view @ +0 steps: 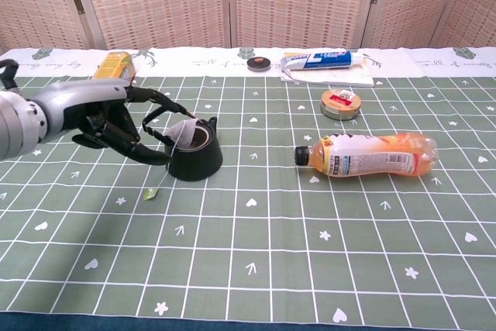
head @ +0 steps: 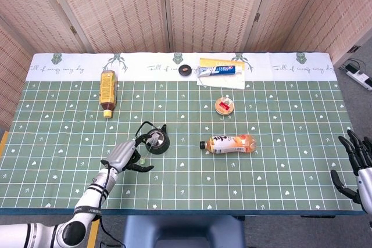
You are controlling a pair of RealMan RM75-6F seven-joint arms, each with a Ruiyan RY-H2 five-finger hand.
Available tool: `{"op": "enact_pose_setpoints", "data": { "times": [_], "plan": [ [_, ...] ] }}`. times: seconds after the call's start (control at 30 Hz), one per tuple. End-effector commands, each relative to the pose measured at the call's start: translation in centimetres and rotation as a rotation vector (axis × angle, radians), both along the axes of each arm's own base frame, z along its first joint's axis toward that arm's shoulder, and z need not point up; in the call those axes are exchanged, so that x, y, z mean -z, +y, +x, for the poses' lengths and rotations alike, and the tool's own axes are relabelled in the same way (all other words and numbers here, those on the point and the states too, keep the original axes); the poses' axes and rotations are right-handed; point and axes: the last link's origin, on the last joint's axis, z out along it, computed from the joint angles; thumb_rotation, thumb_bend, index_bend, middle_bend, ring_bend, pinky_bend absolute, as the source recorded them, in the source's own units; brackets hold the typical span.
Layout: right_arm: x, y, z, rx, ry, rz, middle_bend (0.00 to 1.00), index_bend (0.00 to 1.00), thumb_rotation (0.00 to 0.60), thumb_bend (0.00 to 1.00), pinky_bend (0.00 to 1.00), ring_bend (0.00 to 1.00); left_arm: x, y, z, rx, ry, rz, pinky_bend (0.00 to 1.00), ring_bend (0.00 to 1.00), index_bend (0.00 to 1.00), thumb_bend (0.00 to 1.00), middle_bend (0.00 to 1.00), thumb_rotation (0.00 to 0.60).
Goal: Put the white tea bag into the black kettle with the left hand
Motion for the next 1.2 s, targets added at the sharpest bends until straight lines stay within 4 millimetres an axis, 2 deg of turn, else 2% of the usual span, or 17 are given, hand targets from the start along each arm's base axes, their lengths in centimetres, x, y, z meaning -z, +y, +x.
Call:
{"op": "enact_pose_setpoints", "data": {
  "times": [0.03, 0.53, 0.8, 1.2],
  "plan": [
    [-0.1, 0.0, 0.0, 0.001, -0.002, -0.001, 0.0, 0.0, 0.6, 0.44, 0.0, 0.13, -0.1, 0.4, 1.7, 0.033, 0.028, -0.03, 1.0, 1.0, 0.13, 0.16, 1.0, 0.413],
    [-0.1, 0.0, 0.0, -0.003, 0.0, -0.003, 0.0, 0.0, 0.6, 0.44, 0.0, 0.13, 0.8, 0.7, 1.0, 0.023, 0.065, -0.056, 1.0, 1.0, 0.14, 0.16, 1.0, 0.433],
    [-0.1, -0.3, -0.2, 0.007, 0.003, -0.005, 0.0, 0.0, 0.6, 0.44, 0.0, 0.13, 1.1, 1.2, 0.0, 0.023, 0.08, -0.053, 1.0, 1.0, 0.14, 0.16, 1.0, 0.493],
    [0.0, -0.5, -0.2, 0.017, 0.003, -0.003, 0.0, 0.0, 0.6, 0.44, 0.0, 0.13, 1.8, 1.7, -1.4, -0.003, 0.071, -0.081, 1.0, 1.0, 0.14, 0.16, 1.0, 0.51]
  ]
}}
